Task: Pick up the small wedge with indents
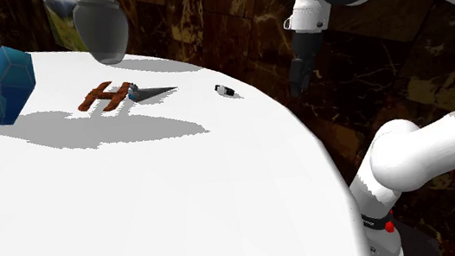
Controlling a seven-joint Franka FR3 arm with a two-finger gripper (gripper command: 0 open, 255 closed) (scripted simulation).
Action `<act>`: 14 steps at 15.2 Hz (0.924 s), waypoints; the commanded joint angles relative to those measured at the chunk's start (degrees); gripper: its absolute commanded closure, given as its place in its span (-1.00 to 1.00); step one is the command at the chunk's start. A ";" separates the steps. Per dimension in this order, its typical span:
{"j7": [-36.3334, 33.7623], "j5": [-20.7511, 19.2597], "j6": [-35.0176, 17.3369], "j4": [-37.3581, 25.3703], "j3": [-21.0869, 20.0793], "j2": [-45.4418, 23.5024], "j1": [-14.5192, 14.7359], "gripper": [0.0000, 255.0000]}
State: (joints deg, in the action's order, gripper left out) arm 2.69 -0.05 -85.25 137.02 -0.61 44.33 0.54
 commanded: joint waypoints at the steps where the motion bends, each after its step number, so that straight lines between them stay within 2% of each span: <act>1: 0.00 0.00 0.00 0.00 0.00 0.00 0.00 -1.00; 7: 13.29 -1.13 -7.86 -6.40 4.06 -12.28 3.49 -1.00; 14: 28.52 0.68 -13.50 -17.10 6.90 -26.67 7.51 -1.00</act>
State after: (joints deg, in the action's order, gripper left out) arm 28.65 0.27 -98.32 121.82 5.88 19.67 7.52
